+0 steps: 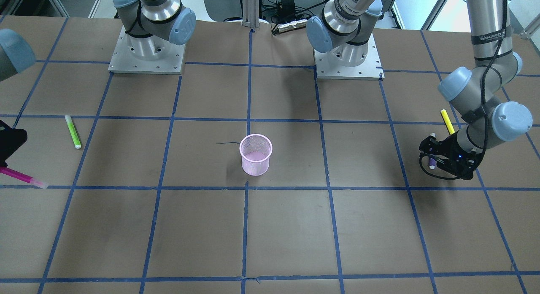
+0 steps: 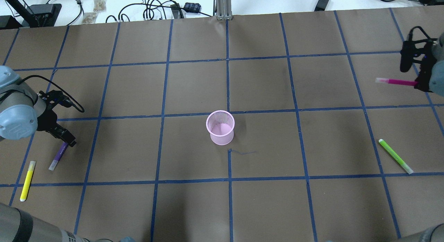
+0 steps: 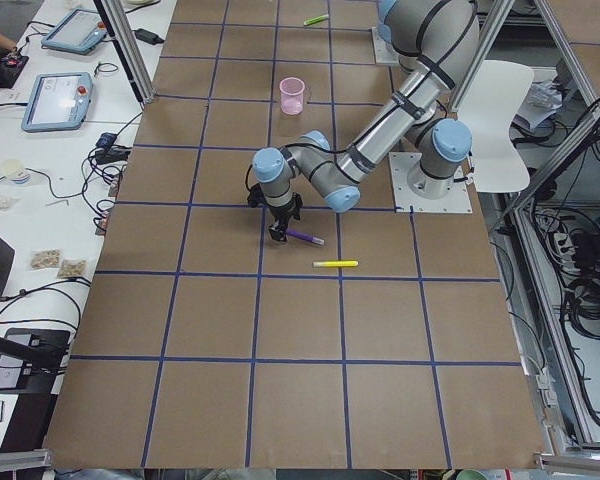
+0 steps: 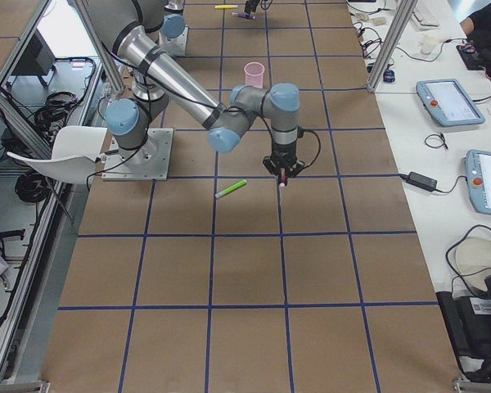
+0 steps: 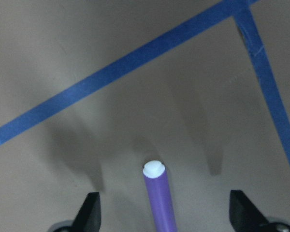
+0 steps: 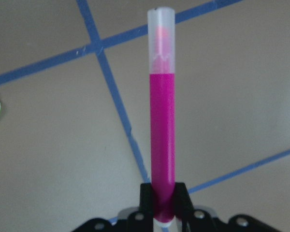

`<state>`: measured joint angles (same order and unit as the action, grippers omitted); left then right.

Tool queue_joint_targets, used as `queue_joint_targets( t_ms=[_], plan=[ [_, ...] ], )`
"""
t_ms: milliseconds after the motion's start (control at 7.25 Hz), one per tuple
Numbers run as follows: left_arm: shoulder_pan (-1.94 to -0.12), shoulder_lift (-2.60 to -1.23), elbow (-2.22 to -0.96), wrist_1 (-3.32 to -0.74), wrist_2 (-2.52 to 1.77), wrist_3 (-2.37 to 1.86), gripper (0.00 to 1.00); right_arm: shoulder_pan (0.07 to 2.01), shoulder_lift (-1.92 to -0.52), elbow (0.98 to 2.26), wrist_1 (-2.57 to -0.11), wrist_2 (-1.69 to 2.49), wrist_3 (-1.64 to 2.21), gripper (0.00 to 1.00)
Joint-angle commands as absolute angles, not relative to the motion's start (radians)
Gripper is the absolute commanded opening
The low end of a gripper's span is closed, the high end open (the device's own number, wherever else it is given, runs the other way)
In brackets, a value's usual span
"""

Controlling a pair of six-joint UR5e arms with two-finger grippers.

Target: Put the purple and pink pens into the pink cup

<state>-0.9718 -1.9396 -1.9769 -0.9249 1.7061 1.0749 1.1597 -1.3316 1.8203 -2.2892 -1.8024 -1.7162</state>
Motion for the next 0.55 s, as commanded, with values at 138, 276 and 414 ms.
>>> queue_joint_targets(
  t_ms=[138,276,414],
  plan=[
    [-0.973,-1.942,-1.976,-0.925,1.707,1.077,0.36,1.565,-1.324,1.682,-2.073,-1.890,-1.361,0.00],
    [-0.973,-1.947,-1.974,-0.925,1.706,1.077,0.29,1.651,-1.301,1.599,-1.990,-1.882,-1.259,0.00],
    [-0.973,-1.953,-1.971,-0.925,1.704,1.080,0.23,1.730,-1.275,1.545,-1.930,-1.876,-1.136,0.00]
  ],
)
